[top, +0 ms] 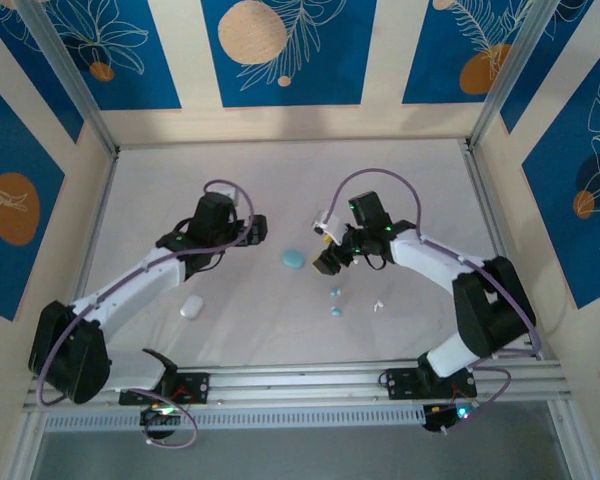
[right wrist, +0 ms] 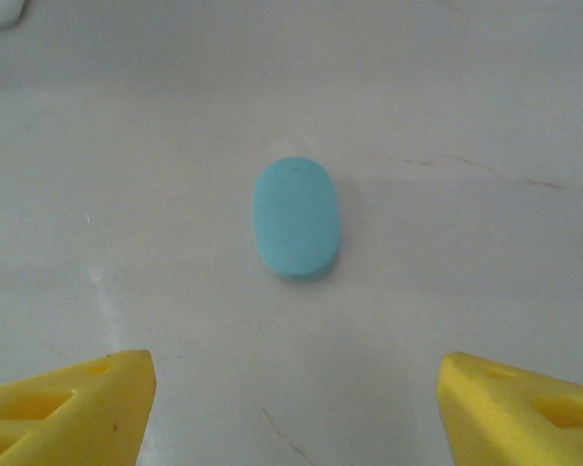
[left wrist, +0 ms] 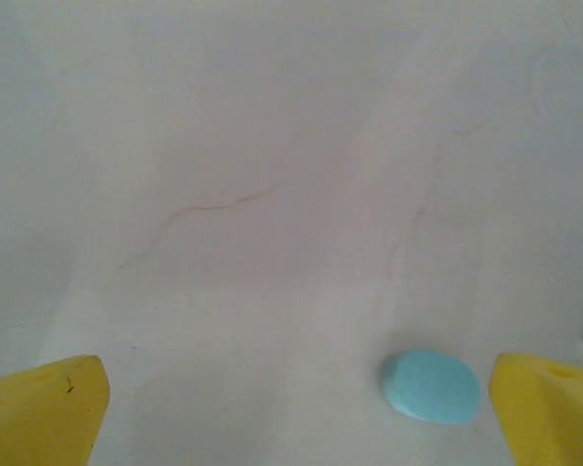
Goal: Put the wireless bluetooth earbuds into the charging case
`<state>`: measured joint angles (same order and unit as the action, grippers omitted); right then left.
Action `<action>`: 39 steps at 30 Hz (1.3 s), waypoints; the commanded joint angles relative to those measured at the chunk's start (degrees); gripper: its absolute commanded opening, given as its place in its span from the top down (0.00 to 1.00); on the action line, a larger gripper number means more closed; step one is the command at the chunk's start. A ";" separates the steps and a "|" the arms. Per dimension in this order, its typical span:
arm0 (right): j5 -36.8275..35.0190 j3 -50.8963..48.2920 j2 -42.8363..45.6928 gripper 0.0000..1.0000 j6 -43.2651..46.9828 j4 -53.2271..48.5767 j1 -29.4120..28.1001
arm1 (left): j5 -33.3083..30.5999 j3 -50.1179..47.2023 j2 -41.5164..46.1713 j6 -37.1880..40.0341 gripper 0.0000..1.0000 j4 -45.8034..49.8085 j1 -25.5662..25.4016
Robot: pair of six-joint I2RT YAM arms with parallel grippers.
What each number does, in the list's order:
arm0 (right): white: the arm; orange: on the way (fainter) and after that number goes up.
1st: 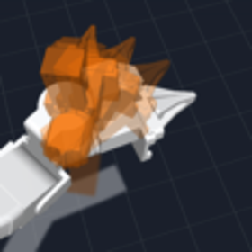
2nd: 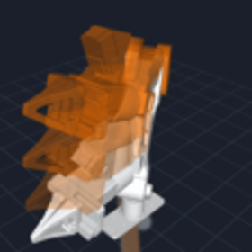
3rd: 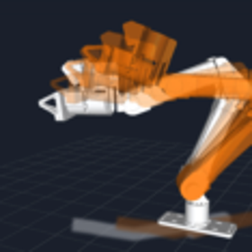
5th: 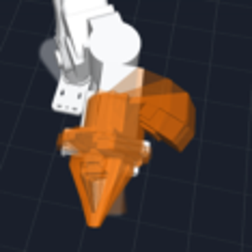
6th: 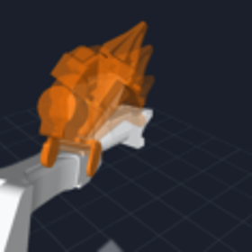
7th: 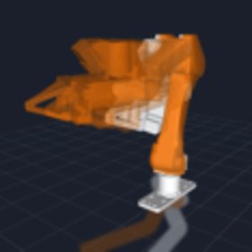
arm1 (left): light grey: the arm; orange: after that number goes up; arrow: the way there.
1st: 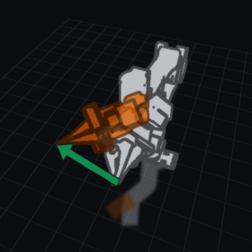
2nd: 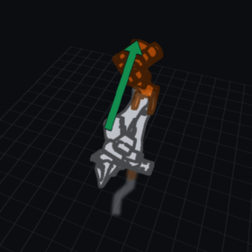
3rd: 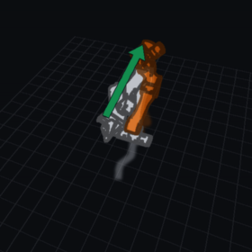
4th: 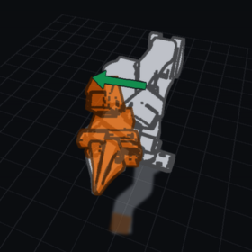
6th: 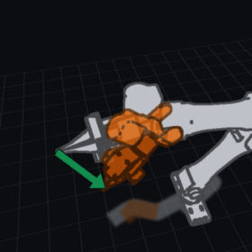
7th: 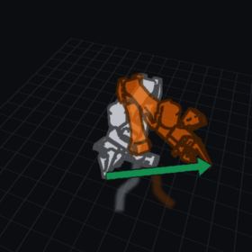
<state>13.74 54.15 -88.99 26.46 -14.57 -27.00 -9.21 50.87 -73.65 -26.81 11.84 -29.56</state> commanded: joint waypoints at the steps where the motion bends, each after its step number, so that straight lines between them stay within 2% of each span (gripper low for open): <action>1: 0.01 4.85 -4.58 0.23 8.13 -3.71 -1.77 | 1.55 -5.38 4.47 -1.86 0.00 -8.45 2.32; 12: -1.14 13.21 -16.22 0.19 11.54 -6.89 -5.03 | -1.87 -13.14 12.83 0.78 0.00 -13.86 3.85; 21: -6.78 19.29 -23.59 0.20 11.91 -9.51 -7.28 | -2.38 -14.81 14.80 1.68 0.00 -14.38 3.99; 29: -9.08 23.23 -27.81 0.34 12.49 -12.37 -8.67 | -2.83 -15.48 15.94 2.12 0.00 -14.15 4.12; 35: -9.21 22.56 -27.52 0.52 12.65 -11.78 -8.87 | -2.32 -15.83 15.88 1.95 0.00 -14.39 4.16; 39: -6.13 21.19 -24.35 0.67 10.86 -10.88 -8.19 | 2.34 -13.11 13.97 1.31 0.02 -11.06 4.87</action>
<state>4.71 76.12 -115.61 38.11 -24.91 -35.40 -10.04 35.86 -58.74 -25.41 -0.84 -25.61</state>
